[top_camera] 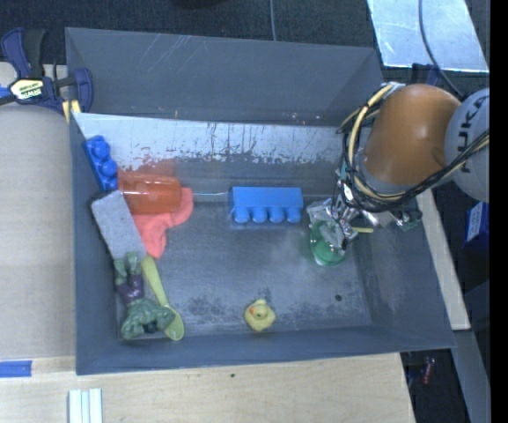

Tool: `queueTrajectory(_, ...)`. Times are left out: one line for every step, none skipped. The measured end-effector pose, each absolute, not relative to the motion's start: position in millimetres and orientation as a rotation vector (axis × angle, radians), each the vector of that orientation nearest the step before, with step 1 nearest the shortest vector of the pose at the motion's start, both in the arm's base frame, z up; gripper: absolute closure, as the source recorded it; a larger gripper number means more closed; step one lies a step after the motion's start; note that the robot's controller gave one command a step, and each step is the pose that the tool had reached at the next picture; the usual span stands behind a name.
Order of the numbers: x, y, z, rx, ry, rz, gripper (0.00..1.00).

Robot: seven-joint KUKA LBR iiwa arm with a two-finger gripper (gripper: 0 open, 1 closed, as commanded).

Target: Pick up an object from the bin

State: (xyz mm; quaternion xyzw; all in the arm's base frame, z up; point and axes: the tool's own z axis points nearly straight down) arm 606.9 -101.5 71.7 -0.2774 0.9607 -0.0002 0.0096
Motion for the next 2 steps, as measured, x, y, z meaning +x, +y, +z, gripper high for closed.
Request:
queueTrajectory(607.0,-101.7,75.6,-0.863,2.998,-0.002,1.0)
queueTrajectory(605.9,-101.6,107.6,-0.861,3.002,0.001,1.0)
